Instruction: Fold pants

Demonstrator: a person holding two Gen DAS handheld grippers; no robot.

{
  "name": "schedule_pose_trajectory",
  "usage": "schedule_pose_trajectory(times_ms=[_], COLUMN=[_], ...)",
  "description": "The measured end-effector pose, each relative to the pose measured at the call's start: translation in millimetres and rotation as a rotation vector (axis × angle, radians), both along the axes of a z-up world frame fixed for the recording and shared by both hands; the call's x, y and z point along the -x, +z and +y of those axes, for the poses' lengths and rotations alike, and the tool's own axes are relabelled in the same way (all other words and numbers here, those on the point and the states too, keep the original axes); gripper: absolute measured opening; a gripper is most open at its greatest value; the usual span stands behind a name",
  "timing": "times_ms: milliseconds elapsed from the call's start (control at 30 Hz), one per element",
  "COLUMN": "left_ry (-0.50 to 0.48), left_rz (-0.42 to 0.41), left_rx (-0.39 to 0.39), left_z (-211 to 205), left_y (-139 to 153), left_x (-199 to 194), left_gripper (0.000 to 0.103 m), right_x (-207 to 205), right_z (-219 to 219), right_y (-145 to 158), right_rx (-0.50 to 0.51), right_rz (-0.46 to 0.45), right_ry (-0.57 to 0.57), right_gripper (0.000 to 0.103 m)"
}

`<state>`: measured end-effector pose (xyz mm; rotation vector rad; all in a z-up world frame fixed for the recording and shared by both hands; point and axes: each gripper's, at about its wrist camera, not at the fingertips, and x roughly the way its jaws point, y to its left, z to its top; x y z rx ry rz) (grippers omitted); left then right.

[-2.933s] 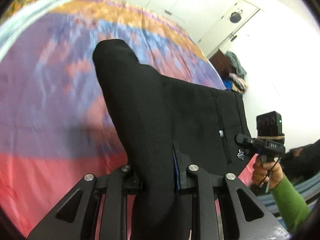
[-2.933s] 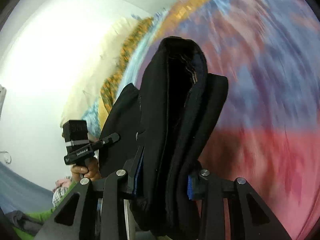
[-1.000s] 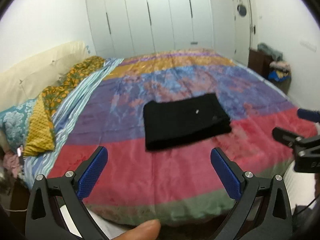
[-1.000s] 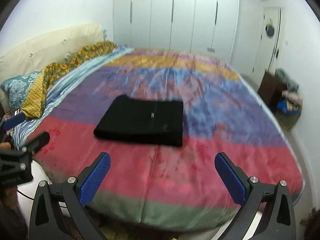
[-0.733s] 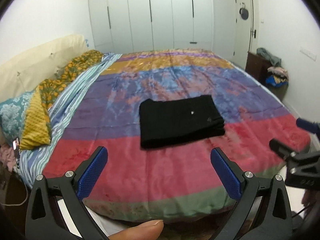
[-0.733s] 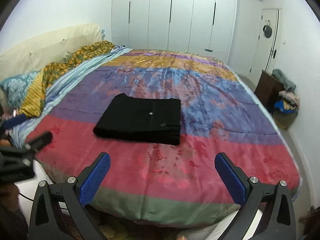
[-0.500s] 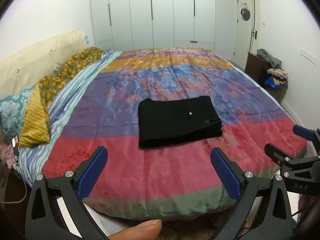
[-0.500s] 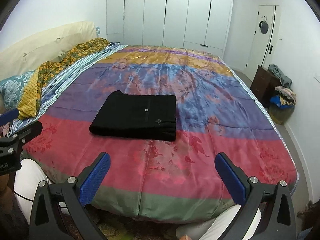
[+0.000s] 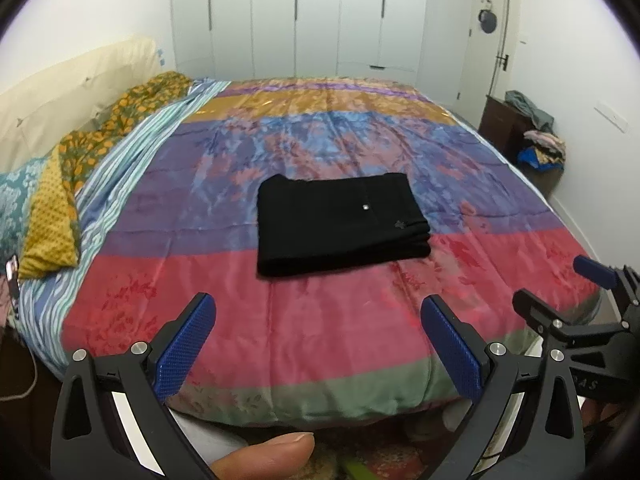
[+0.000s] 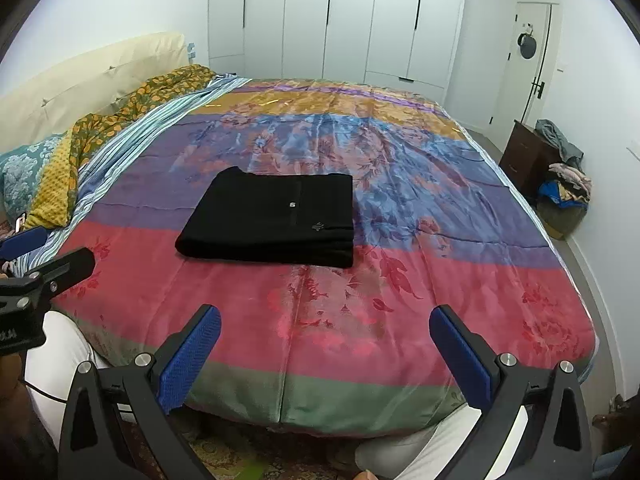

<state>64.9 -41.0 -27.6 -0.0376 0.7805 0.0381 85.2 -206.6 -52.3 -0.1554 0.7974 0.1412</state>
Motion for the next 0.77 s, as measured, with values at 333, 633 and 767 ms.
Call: schedule_pose_trajectory(times_ms=[333,633,767], left_ry=[-0.025,-0.021,-0.021], left_rz=[-0.001,0.002,-0.004], left_rx=[0.006,0.027,0.014], left_z=[-3.5,-2.1,-3.7], left_y=[-0.4,-2.8,-2.1], left_x=[-1.1,-1.7,-1.7], left_gripper=[0.102,0.102,0.102], right_x=[-2.1,-3.0,-2.9], right_z=[-1.9,-0.9,-1.0], right_y=[-2.2,-5.3,-5.5], right_rx=[0.003,0.001,0.001], right_rz=[0.008,0.016,0.015], right_ry=[-0.009,-0.004,-0.004], right_gripper=[0.103,0.103,0.103])
